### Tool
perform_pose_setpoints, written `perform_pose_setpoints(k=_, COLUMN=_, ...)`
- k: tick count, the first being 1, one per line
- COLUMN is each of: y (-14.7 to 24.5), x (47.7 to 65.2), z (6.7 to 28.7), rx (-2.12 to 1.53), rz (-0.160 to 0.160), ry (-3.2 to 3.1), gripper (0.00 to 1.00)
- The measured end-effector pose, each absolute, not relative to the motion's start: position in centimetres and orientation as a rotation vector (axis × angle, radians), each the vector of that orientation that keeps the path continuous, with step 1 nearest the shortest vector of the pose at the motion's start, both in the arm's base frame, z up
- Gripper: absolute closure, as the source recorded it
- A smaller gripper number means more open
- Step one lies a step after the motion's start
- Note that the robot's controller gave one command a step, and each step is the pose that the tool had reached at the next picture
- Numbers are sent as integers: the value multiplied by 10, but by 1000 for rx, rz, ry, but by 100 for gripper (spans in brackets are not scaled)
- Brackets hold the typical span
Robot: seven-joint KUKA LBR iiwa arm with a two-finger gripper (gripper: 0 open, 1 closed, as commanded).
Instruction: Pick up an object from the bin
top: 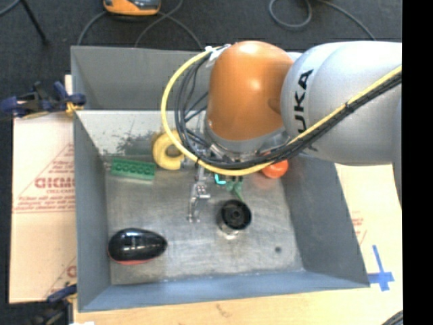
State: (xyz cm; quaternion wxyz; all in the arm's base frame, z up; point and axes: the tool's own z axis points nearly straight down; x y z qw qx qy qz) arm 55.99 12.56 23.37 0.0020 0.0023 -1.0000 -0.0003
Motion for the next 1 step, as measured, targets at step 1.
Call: perform_pose_setpoints(k=1, y=125, x=561, z=238, rx=3, rz=-2, ry=-3145, gripper=0)
